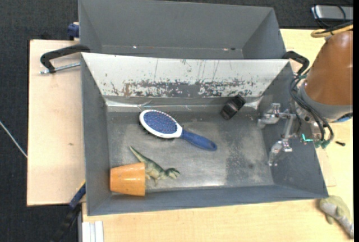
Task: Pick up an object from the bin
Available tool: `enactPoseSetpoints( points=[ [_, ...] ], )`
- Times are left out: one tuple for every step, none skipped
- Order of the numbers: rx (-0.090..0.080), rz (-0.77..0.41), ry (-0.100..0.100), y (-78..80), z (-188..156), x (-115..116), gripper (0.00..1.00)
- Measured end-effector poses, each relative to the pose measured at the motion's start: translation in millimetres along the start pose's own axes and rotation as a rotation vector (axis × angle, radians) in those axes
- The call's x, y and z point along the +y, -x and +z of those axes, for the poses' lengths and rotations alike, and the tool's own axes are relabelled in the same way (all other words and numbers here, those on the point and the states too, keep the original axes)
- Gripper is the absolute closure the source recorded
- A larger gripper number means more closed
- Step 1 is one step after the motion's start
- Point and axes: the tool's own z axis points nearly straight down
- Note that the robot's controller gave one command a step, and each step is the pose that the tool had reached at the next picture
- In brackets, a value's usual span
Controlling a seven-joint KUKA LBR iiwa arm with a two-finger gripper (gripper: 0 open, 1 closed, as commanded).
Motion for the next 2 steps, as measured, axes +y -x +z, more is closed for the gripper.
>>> enactPoseSetpoints(
  points=[
    [-0.002,0.114,0.003,24.5,63.4,56.2,0.00],
    [-0.007,0.163,0.003,45.1,95.9,105.8,0.00]
  ],
)
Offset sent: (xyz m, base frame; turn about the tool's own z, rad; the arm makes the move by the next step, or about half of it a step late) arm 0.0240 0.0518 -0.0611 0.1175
